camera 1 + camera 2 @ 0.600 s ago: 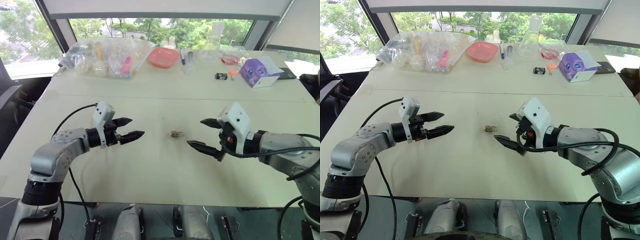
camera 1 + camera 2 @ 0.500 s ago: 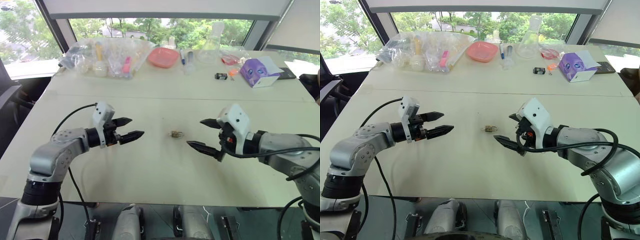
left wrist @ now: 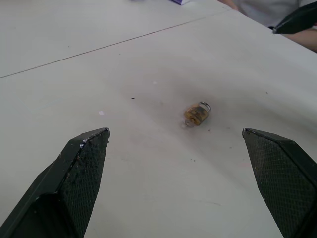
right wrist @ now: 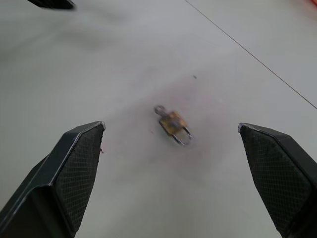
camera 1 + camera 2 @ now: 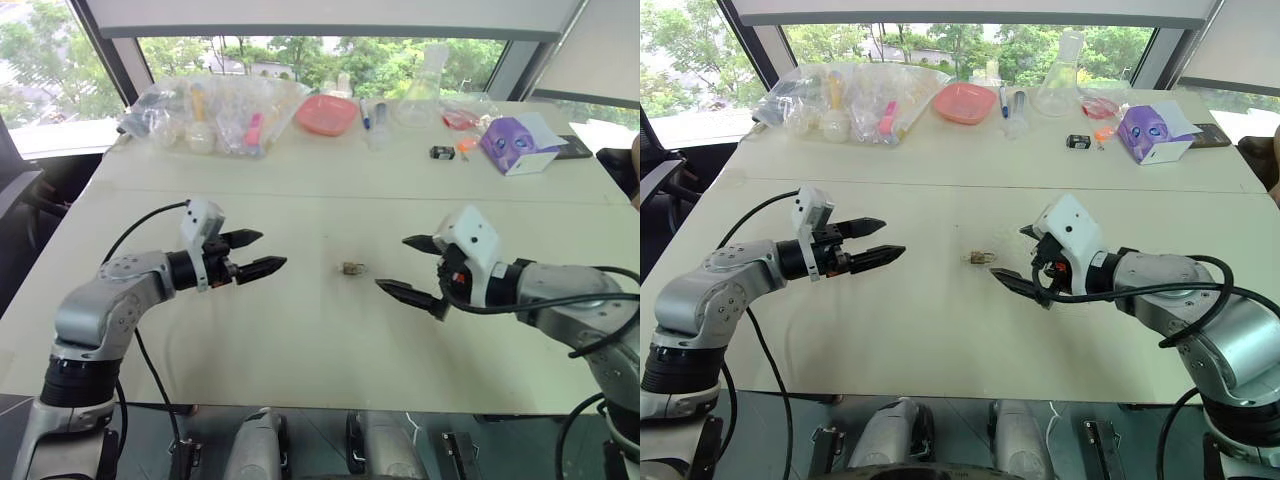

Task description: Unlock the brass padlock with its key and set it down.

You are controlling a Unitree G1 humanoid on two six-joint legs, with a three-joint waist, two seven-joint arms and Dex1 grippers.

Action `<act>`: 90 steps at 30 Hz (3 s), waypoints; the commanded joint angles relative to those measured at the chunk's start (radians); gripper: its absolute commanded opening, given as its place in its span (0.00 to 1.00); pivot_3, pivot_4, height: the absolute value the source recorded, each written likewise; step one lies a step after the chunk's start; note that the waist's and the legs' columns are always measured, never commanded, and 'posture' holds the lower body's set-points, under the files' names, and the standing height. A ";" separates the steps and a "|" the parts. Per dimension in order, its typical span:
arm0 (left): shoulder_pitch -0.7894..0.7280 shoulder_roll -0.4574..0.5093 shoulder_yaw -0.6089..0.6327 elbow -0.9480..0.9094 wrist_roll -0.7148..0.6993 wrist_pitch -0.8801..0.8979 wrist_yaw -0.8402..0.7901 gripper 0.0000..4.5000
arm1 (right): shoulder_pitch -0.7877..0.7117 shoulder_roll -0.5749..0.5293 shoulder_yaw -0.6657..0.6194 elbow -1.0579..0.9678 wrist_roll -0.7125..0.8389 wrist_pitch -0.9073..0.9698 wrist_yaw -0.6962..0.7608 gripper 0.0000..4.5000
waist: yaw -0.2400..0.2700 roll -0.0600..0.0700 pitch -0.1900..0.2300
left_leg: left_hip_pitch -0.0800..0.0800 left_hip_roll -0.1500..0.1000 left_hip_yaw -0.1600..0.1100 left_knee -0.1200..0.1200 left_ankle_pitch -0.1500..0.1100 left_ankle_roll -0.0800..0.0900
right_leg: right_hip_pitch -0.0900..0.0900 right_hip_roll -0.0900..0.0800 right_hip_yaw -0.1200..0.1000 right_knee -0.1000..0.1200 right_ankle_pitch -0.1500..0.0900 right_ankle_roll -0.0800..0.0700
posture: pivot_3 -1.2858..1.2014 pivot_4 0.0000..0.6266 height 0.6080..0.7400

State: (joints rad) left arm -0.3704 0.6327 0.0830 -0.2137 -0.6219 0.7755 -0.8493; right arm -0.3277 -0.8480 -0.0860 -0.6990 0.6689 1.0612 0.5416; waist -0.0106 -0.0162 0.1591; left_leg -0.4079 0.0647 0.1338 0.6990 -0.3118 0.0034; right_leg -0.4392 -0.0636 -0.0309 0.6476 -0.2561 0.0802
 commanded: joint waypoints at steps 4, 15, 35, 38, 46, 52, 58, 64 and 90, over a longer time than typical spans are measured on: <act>-0.074 0.073 -0.041 0.022 0.008 -0.016 -0.105 0.99 | -0.111 -0.032 0.081 0.094 -0.070 -0.042 0.050 1.00 | 0.000 0.000 0.000 | 0.000 0.000 0.000 0.000 0.000 0.000 | 0.000 0.000 0.000 0.000 0.000 0.000 | 0.52 0.24 0.95; -0.178 0.220 -0.117 0.109 0.121 -0.147 -0.300 0.99 | -0.422 0.094 0.472 0.548 -0.310 -0.226 0.288 1.00 | 0.001 0.001 0.000 | -0.001 0.000 0.001 0.000 0.000 0.000 | -0.002 0.001 0.000 0.000 0.000 0.000 | 0.52 0.24 0.95; -0.068 0.174 -0.103 0.013 0.127 -0.131 -0.215 1.00 | -0.455 0.291 0.558 0.944 -0.579 -0.489 0.431 0.88 | -0.007 0.000 0.000 | 0.000 0.001 0.002 0.000 0.004 -0.006 | -0.003 0.001 0.000 0.003 0.000 0.000 | 0.52 0.24 0.95; -0.068 0.173 -0.102 0.016 0.130 -0.133 -0.218 1.00 | -0.434 0.280 0.563 0.936 -0.600 -0.502 0.451 0.62 | -0.004 0.000 0.000 | 0.000 0.001 0.002 0.000 0.004 -0.006 | -0.003 0.001 0.000 0.003 0.000 0.000 | 0.52 0.24 0.95; -0.126 0.071 -0.079 0.118 0.097 -0.129 -0.191 1.00 | -0.397 0.271 0.513 0.812 -0.669 -0.650 0.380 0.15 | -0.001 0.000 0.000 | 0.000 0.001 0.002 0.001 0.004 -0.006 | -0.002 0.001 0.000 0.002 0.000 0.000 | 0.52 0.24 0.95; -0.247 -0.082 -0.050 0.301 0.017 -0.087 -0.207 1.00 | -0.353 0.273 0.409 0.581 -0.718 -0.828 0.254 0.15 | -0.003 0.001 0.000 | -0.002 0.000 0.003 0.001 0.004 -0.007 | -0.003 0.001 0.000 0.002 0.000 0.000 | 0.52 0.24 0.95; -0.350 -0.153 -0.068 0.431 0.029 -0.119 -0.247 1.00 | -0.324 0.276 0.381 0.469 -0.754 -0.778 0.219 0.15 | -0.002 0.001 0.000 | -0.001 0.000 0.004 0.001 0.005 -0.008 | -0.002 0.001 0.000 0.003 0.000 0.000 | 0.52 0.24 0.95; -0.416 -0.197 -0.075 0.493 0.038 -0.125 -0.284 0.37 | -0.318 0.278 0.375 0.414 -0.769 -0.731 0.208 0.15 | -0.001 0.001 0.001 | -0.002 0.000 0.004 0.001 0.005 -0.008 | -0.002 0.001 0.000 0.002 0.000 0.000 | 0.52 0.24 0.95; -0.433 -0.200 -0.183 0.542 0.292 -0.537 -0.299 0.01 | -0.311 0.284 0.389 0.361 -0.789 -0.704 0.232 0.15 | 0.000 0.001 0.001 | -0.001 0.000 0.004 0.001 0.005 -0.008 | -0.002 0.001 0.000 0.002 0.000 0.000 | 0.52 0.24 0.95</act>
State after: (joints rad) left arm -0.7703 0.4284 -0.0819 0.3164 -0.4042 0.3667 -1.1662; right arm -0.6280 -0.5690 0.3104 -0.2794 -0.1250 0.3733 0.7701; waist -0.0102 -0.0156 0.1597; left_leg -0.4092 0.0645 0.1380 0.7000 -0.3072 -0.0046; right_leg -0.4413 -0.0626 -0.0313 0.6495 -0.2559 0.0804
